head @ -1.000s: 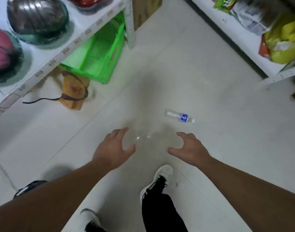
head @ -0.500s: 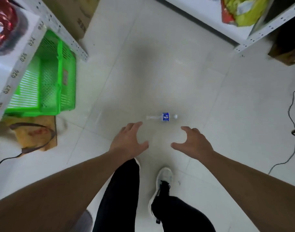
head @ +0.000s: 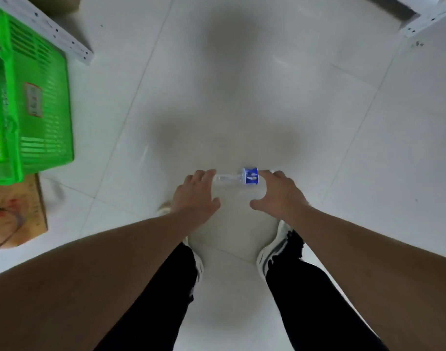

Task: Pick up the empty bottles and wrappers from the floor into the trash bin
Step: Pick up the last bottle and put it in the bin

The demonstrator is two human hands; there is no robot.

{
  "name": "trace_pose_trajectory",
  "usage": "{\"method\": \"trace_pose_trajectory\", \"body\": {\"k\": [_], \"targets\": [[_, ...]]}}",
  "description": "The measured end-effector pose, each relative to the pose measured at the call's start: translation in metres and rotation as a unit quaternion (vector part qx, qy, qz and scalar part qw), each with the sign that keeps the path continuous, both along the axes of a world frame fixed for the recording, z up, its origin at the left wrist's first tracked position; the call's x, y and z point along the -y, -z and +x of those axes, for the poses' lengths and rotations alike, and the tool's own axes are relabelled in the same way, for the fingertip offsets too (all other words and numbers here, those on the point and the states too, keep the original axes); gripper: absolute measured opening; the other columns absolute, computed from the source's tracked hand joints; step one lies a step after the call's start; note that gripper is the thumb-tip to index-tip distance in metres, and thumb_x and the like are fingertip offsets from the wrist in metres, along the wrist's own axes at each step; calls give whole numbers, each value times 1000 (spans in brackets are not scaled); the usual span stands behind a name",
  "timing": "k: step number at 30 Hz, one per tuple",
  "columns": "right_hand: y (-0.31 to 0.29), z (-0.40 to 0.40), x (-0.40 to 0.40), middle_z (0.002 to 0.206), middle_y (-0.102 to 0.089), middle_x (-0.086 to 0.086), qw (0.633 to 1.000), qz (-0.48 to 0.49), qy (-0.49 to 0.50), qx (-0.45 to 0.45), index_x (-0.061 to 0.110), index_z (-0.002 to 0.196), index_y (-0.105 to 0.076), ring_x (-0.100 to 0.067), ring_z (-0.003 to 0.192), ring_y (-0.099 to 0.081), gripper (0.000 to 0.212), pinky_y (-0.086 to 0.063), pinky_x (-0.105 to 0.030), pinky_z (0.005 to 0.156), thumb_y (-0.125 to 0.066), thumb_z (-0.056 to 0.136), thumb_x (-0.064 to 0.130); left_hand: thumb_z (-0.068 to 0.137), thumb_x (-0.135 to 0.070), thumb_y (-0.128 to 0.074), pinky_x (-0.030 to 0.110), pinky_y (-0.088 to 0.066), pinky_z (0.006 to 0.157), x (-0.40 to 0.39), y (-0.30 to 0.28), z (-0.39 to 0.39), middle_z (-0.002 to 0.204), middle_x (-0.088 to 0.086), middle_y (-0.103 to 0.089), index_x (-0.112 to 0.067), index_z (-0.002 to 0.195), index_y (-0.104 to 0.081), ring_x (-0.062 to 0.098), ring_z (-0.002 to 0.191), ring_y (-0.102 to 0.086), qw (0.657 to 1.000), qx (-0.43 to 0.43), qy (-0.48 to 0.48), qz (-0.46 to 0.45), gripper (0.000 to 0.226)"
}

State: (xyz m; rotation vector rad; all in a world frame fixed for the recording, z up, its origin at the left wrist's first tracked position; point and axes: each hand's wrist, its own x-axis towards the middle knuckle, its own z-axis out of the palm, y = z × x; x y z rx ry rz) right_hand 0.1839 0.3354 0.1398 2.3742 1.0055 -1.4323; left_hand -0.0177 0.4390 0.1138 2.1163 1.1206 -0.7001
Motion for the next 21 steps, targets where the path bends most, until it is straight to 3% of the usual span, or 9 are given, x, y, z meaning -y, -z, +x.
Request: {"method": "trace_pose_trajectory", "body": {"k": [5,9,13,21], "targets": [[157,24,7,141,-43,-3,991,23,-125,49,32,150,-44,-31,129,-45,79,-56,-46,91,-82,81,35,88,-39,-73,44,-49,103,15,141,29,152,-2,-43,-33,157,-32,28,134,-48,999,-21,24,26,80],[186,29,17,128,-44,-5,978,92,-172,68,26,139,-45,-32,116,-51,63,-55,-42,72,-75,84,27,82,-17,-64,46,-55,85,15,160,39,132,1,-49,-30,137,-47,32,114,-55,999,-9,-3,47,59],[98,44,8,122,-48,-3,982,125,-139,41,28,138,-44,-30,109,-53,67,-55,-41,73,-77,80,31,80,-24,-72,46,-57,85,-3,66,40,137,0,-49,-29,146,-45,29,116,-54,998,16,2,66,71],[-129,65,-35,117,-54,-2,964,170,-203,-11,29,132,-50,-32,106,-60,60,-56,-42,80,-75,77,30,83,-18,-70,43,-58,75,-2,-170,31,136,-2,-47,-31,145,-42,26,108,-57,988,45,-103,109,70]]}}
